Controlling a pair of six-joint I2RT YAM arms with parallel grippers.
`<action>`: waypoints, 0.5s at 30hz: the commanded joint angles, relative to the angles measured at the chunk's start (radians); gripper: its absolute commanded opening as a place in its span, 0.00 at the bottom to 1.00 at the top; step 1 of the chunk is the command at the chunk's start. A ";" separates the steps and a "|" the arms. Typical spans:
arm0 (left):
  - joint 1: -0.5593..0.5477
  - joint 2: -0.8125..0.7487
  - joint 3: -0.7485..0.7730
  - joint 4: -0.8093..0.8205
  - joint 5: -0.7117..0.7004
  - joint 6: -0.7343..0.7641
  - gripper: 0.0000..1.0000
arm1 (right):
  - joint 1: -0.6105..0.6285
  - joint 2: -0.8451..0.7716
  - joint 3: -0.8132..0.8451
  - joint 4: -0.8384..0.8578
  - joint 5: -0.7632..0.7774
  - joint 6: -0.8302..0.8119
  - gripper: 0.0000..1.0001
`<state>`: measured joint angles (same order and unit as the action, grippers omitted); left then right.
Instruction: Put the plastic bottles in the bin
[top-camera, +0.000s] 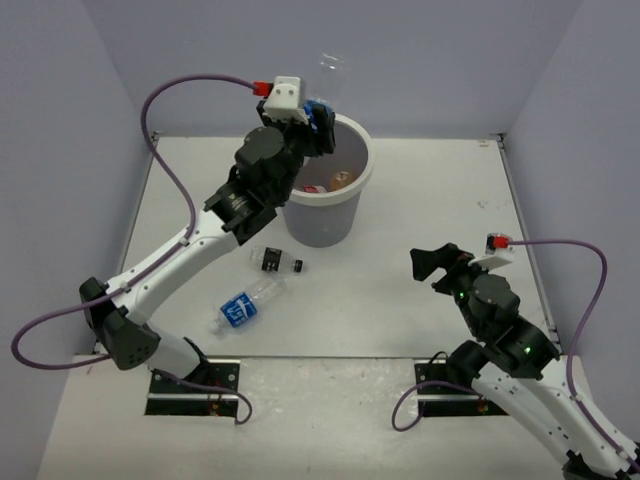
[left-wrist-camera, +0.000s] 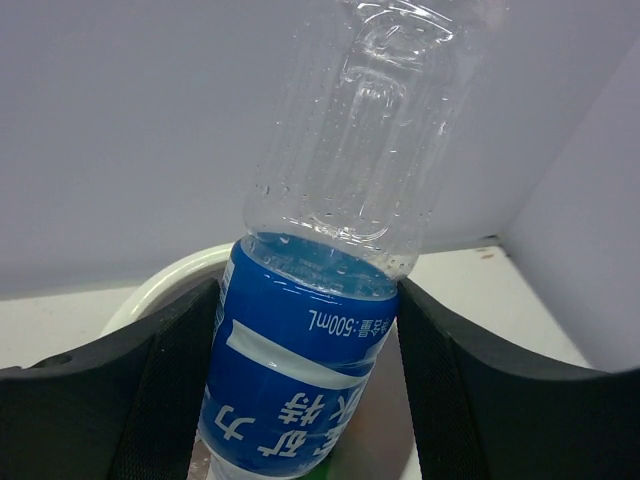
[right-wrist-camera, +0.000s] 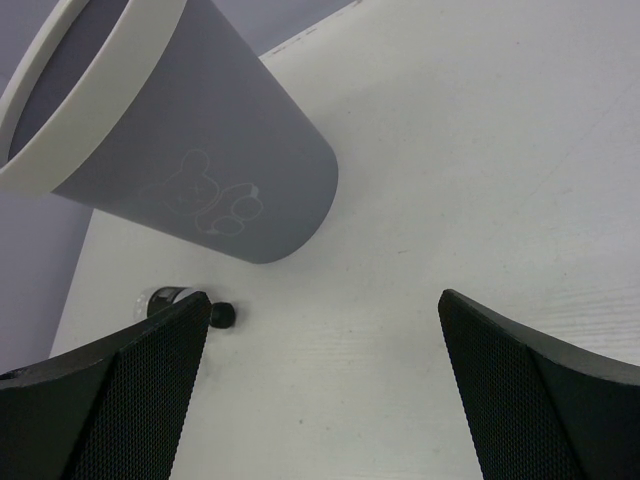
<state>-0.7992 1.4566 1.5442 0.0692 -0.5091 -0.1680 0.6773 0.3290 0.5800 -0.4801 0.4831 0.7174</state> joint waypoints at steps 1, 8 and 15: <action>0.037 0.097 0.084 -0.070 -0.073 0.033 0.24 | -0.002 -0.001 0.006 0.000 0.012 0.001 0.99; 0.048 0.169 0.193 -0.225 -0.028 0.027 1.00 | -0.002 0.005 0.006 0.001 0.006 0.004 0.99; 0.048 0.125 0.210 -0.315 0.053 -0.010 1.00 | -0.002 0.027 0.009 0.003 -0.002 0.001 0.99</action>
<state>-0.7567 1.6469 1.7044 -0.1794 -0.5028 -0.1589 0.6775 0.3349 0.5800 -0.4805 0.4799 0.7174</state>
